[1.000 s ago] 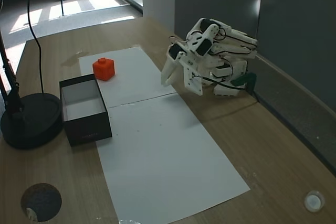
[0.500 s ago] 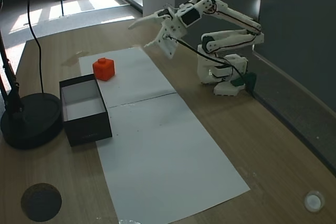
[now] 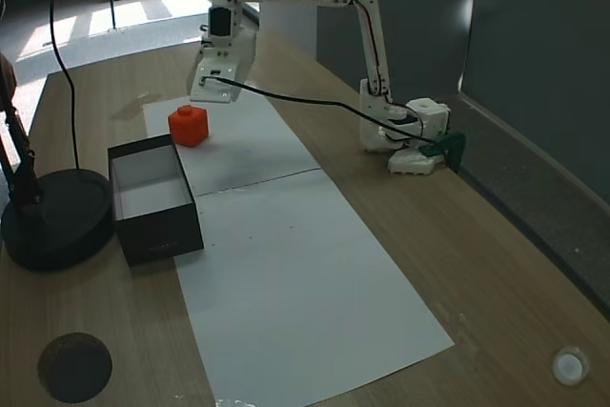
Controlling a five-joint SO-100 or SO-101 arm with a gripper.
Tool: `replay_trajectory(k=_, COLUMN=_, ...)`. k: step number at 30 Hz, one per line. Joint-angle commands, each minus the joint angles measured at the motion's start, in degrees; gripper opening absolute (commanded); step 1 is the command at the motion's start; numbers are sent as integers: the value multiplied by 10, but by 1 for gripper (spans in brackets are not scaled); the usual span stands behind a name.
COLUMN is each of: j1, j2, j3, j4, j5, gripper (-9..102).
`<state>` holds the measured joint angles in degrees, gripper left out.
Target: Grab a orange square and put it in the box.
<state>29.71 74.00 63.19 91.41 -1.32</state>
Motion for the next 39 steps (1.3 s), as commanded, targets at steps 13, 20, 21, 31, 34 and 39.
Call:
replay_trajectory(k=13, j1=8, j2=-255, j3=-376, j4=62, j5=6, gripper=33)
replay_trajectory(k=20, j1=10, j2=-272, j3=-374, j4=46, j5=6, gripper=33)
replay_trajectory(k=21, j1=13, j2=-272, j3=-371, j4=40, j5=6, gripper=33)
replay_trajectory(k=31, j1=38, j2=-326, j3=-376, j4=14, j5=1, gripper=32)
replay_trajectory(k=34, j1=33, j2=-327, j3=-400, j4=19, j5=-18, gripper=18)
replay_trajectory(k=39, j1=1, j2=-290, j3=-542, j4=78, j5=-38, gripper=6)
